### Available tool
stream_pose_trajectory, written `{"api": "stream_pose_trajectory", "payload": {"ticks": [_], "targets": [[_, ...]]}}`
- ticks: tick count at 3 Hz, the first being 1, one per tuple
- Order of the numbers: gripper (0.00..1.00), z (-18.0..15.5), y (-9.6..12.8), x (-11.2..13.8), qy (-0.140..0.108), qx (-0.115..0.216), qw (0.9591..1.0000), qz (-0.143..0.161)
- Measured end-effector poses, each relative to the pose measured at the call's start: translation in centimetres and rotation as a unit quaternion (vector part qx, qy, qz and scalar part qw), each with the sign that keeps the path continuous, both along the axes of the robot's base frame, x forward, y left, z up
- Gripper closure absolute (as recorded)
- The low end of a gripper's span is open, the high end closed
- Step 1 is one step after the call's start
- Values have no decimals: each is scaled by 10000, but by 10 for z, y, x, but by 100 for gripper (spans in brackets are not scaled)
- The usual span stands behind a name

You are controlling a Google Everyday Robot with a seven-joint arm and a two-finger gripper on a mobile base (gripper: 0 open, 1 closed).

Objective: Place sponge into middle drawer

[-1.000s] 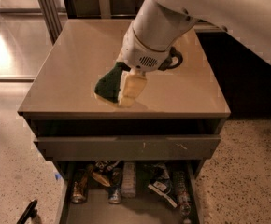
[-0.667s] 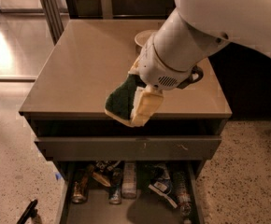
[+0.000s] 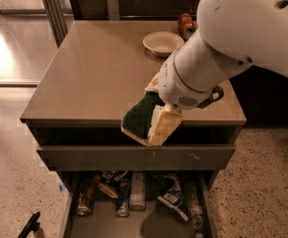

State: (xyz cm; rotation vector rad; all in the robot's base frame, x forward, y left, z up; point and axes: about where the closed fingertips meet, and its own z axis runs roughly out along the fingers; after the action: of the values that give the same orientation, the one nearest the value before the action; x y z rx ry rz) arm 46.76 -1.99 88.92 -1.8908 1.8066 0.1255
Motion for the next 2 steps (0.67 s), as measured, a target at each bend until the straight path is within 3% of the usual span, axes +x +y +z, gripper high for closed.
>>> {"api": "stream_pose_trajectory", "payload": {"ticks": [2], "targets": [[100,-53,-37,-45,406,3,9991,-112]]}}
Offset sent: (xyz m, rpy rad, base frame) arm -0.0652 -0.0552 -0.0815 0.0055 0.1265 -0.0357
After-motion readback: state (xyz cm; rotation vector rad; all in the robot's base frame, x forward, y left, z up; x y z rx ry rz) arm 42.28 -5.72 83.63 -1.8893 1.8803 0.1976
